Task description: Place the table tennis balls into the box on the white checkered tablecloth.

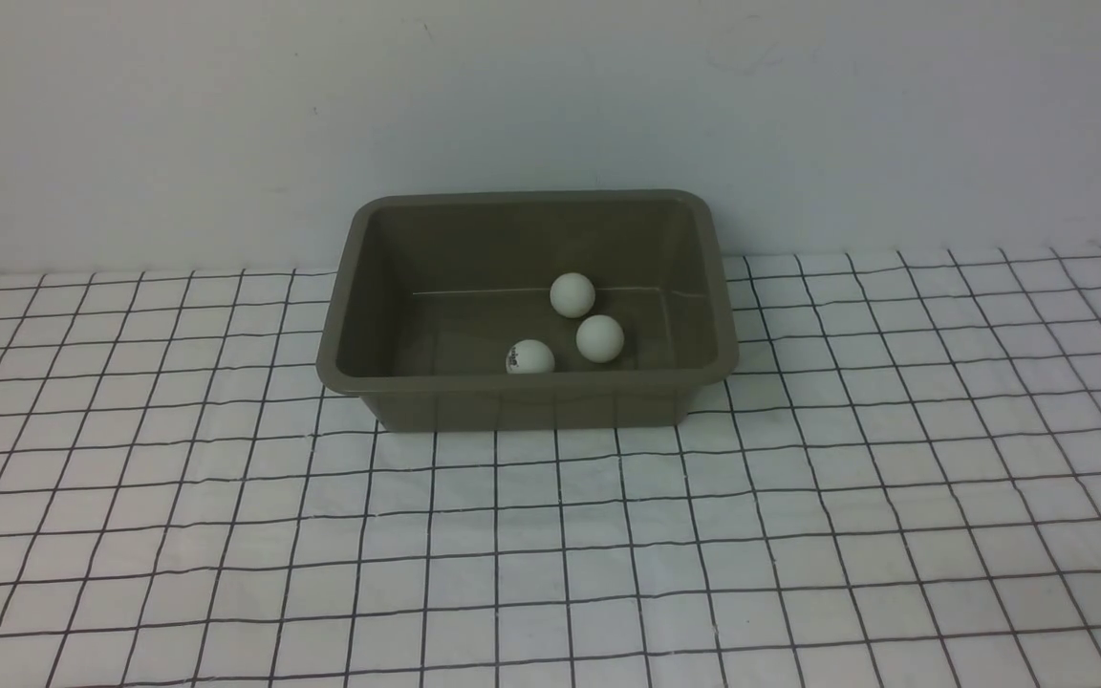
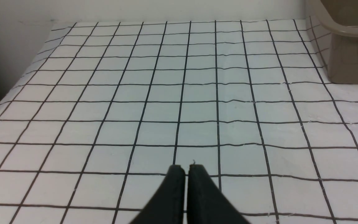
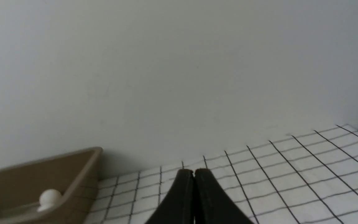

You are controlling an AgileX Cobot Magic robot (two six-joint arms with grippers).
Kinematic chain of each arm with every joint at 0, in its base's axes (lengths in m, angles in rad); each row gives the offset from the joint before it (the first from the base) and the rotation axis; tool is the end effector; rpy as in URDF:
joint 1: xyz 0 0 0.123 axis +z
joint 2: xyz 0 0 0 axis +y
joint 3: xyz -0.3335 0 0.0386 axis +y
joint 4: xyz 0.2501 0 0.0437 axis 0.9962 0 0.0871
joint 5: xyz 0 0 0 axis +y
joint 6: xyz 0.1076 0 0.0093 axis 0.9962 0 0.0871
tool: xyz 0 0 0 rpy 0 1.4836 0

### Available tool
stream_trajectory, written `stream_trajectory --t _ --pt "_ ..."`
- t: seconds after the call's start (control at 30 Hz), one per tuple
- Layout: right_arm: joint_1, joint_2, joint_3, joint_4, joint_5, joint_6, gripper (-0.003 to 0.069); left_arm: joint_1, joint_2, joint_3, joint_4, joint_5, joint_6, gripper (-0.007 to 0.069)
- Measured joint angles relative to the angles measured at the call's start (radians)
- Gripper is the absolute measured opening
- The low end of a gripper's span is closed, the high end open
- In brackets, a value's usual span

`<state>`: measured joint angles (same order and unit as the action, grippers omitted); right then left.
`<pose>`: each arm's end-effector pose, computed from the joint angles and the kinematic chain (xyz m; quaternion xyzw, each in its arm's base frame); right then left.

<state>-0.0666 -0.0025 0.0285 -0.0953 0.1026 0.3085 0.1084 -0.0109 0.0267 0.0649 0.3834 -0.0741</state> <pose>0.0253 -0.0028 0.1934 0.1041 0.7139 0.0474 0.6909 0.0192 0.0047 0.1645 -0.0565 0.8062 0.0376 0.5878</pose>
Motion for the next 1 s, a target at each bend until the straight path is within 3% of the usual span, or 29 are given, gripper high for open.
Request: stream_trajectory --t 0.13,0.27,0.47,1.0 --pt "0.0 -0.007 0.0 0.095 0.088 -0.186 -0.0018 0.0 0.0 0.0 0.0 0.0 0.0 -0.0001" --pt "0.0 -0.007 0.0 0.154 0.176 -0.267 -0.0018 0.0 0.0 0.0 0.0 0.0 0.0 -0.0001" --pt "0.0 -0.009 -0.002 0.185 0.258 -0.292 -0.0018 0.0 0.0 0.0 0.0 0.0 0.0 -0.0001" --pt "0.0 -0.009 -0.002 0.191 0.264 -0.299 -0.0018 0.0 0.0 0.0 0.001 0.0 0.0 -0.0001"
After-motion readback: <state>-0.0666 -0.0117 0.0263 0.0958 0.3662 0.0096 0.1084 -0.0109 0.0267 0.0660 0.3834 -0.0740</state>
